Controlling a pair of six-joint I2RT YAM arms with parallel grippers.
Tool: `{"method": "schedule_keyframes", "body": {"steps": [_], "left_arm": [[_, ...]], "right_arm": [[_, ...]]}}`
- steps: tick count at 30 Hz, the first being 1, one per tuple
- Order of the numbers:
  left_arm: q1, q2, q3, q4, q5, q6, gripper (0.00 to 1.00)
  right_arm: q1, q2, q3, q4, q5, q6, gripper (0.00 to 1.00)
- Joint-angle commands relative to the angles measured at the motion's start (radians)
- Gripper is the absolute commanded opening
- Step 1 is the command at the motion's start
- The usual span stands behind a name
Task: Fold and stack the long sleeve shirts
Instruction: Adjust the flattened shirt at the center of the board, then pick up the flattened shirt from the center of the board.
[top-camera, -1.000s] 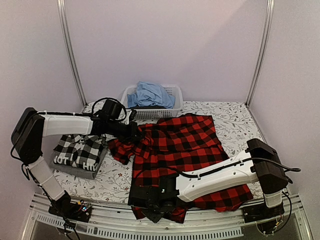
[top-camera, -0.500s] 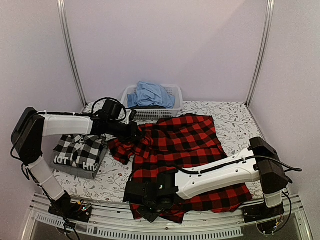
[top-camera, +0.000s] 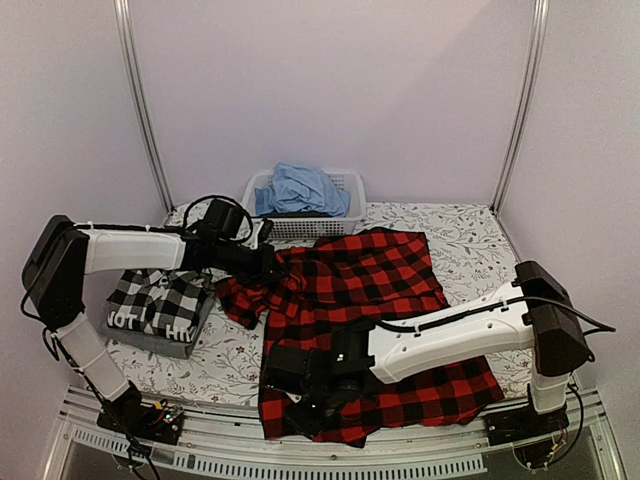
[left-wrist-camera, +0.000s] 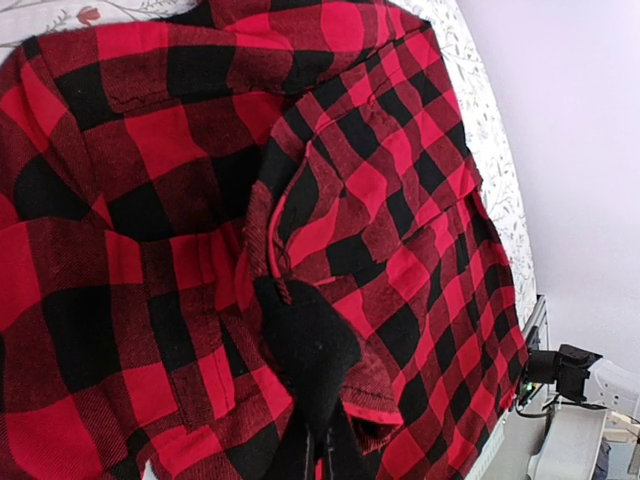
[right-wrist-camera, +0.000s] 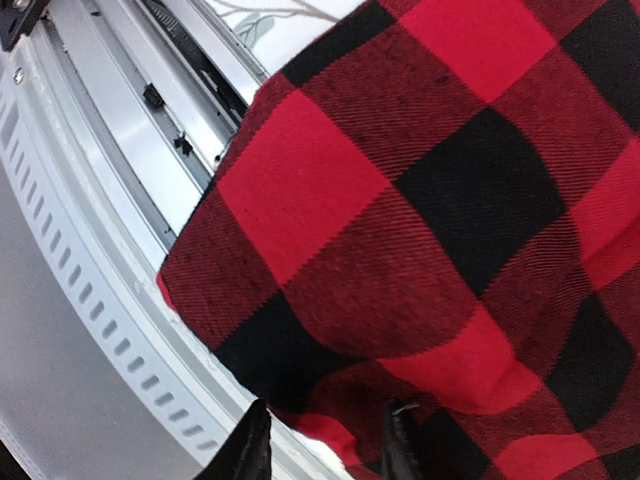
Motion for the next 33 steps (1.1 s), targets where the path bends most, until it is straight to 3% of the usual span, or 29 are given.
{"method": "schedule_keyframes", "body": {"steps": [1,10,17,23,33], "left_arm": [[0.012,-0.042,0.029,0.009,0.025,0.024,0.00],[0.009,-0.089,0.102,0.010,0.058,0.028,0.00],[0.013,-0.129,0.164,-0.003,0.018,0.048,0.00],[0.045,-0.166,0.247,-0.078,-0.110,0.074,0.00],[0.198,-0.160,0.310,-0.166,-0.143,0.088,0.00]], "right_arm": [[-0.043,-0.169,-0.090,0.023,0.060,0.064,0.43],[-0.215,-0.484,-0.472,0.002,0.201,0.326,0.47],[-0.356,-0.747,-0.687,-0.113,0.290,0.499,0.47],[-0.408,-0.883,-0.738,-0.209,0.328,0.563,0.48],[-0.431,-0.856,-0.711,-0.267,0.341,0.519,0.49]]}}
